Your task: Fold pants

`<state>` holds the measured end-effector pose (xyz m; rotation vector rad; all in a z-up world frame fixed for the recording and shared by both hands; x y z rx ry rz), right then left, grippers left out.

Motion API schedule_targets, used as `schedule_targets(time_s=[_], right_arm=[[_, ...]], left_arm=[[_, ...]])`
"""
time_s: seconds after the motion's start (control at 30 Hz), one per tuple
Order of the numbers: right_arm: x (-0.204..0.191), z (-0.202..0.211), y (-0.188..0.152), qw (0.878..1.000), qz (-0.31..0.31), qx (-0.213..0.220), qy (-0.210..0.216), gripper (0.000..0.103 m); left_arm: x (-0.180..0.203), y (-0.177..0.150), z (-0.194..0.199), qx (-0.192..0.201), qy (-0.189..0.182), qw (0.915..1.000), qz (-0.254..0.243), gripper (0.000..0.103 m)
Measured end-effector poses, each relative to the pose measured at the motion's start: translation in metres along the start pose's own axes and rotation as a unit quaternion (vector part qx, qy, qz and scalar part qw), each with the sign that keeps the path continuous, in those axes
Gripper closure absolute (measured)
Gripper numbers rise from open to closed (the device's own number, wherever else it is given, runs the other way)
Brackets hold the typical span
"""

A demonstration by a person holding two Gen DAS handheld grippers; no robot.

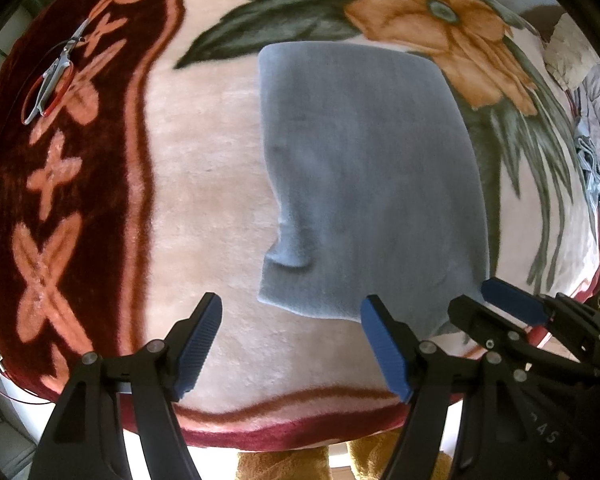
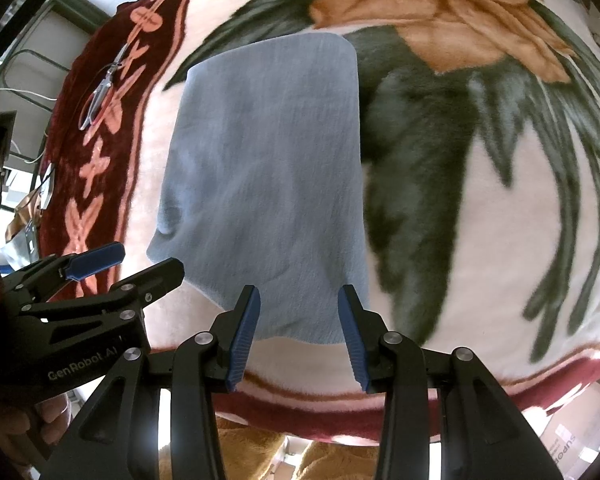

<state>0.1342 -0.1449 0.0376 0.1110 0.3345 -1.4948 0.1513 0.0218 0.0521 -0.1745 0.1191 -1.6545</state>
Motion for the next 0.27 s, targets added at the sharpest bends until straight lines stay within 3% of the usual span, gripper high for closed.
schedule_targets(time_s=[0.27], right_arm=[[0.0004, -0.0012, 0.0013, 1.000, 0.001, 0.000, -0.001, 0.062]], left_arm=[[-0.0060, -0.0003, -0.0039, -0.006, 0.003, 1.0000, 0.007, 0.028]])
Point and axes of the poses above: each gripper's, at about its wrist camera, not at the fingertips, and z roughly against the way its jaws point, x to its right, y to its top, the point moved 3 cm from there along -z, roughly the way its jaws point, and after that the axes turned 14 degrees about -x, right-handed, at the moved point
